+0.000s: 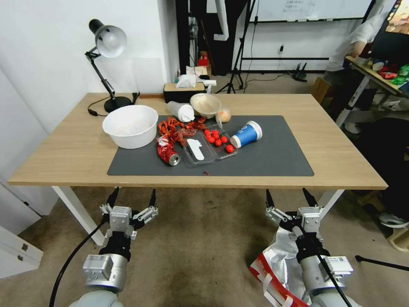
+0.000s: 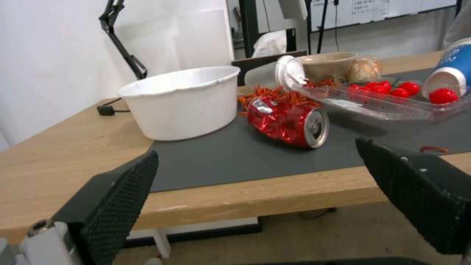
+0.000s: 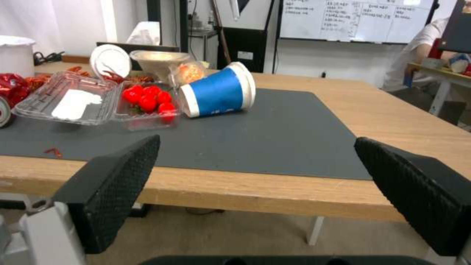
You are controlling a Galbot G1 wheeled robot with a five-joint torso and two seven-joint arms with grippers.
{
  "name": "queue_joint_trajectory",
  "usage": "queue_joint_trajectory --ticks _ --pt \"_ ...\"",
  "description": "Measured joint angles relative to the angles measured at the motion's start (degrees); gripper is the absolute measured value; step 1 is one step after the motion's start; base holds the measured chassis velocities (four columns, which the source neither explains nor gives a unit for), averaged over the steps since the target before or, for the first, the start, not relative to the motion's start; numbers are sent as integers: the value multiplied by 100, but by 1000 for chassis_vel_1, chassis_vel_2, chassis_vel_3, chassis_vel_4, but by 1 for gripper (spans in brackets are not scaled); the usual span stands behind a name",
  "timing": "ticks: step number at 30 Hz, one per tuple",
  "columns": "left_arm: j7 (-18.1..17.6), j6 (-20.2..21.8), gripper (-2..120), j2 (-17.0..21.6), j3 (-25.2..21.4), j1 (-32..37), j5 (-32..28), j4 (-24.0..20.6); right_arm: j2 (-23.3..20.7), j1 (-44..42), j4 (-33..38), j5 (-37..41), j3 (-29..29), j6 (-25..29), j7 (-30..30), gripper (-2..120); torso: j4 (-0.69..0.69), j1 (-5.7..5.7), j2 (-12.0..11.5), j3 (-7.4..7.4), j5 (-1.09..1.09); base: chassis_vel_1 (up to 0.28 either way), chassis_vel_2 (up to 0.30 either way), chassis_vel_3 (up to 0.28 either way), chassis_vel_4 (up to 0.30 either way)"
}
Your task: Pick up the food delivery bag from the floor and place it on the table.
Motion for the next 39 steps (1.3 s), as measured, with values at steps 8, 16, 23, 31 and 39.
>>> queue_joint_trajectory --ticks 8,16,23,31,39 --pt "-9 0 100 7 5 0 -9 0 49 -112 35 -46 -28 0 -55 100 3 0 0 0 1 0 0 0 0" --pt "-784 468 100 726 628 50 -990 -88 618 -1322 523 -547 -449 78 -785 100 -4 -1 1 -1 -4 0 0 0 0" --pt "-1435 742 100 1409 1099 137 -1858 -139 641 -1224 544 -283 -44 186 -889 100 -1 0 0 0 3 0 0 0 0" --pt "-1529 393 100 1464 1057 213 -1941 -16 629 -1149 544 -76 205 209 -946 100 1 -1 0 0 0 0 0 0 0" --pt "-1616 -101 100 1457 1031 243 -2086 134 624 -1126 511 -24 263 219 -960 100 0 0 0 0 0 0 0 0 0"
